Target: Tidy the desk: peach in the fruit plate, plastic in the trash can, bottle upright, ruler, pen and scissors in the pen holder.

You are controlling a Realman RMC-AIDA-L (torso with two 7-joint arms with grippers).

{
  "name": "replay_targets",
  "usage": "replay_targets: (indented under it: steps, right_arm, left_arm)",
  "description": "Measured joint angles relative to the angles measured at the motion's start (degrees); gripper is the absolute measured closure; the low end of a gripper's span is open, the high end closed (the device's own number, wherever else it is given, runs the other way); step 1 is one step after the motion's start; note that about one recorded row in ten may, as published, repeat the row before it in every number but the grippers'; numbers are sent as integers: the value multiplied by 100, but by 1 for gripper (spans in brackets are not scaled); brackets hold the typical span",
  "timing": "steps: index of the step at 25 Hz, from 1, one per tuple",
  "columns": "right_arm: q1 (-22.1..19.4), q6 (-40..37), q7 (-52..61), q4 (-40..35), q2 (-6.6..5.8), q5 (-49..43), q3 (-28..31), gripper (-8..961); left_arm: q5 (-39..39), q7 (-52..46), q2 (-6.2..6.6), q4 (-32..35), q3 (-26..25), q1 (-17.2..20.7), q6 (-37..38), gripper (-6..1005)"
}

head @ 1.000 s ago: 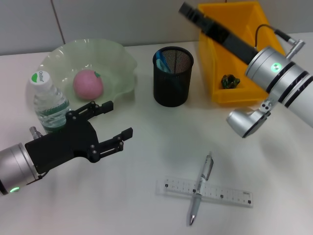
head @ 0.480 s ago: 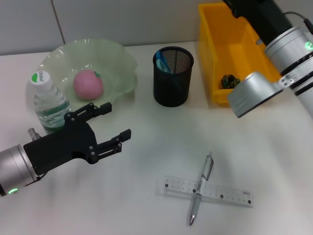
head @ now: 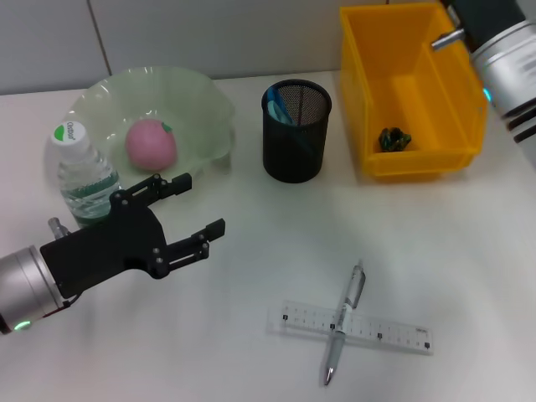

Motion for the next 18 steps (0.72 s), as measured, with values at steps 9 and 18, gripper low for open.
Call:
replay_targets:
  steps: [9,18]
  right_arm:
    - [-302,60,4032,-356,-40,-273,-1970,153]
    - [-1415,-635,6430,-1746,-537,-3103,-1994,153]
  left_arm:
    - [0,-192,11,-7,27,23,175,219]
    - [66,-780,62,391,52,247,396,219]
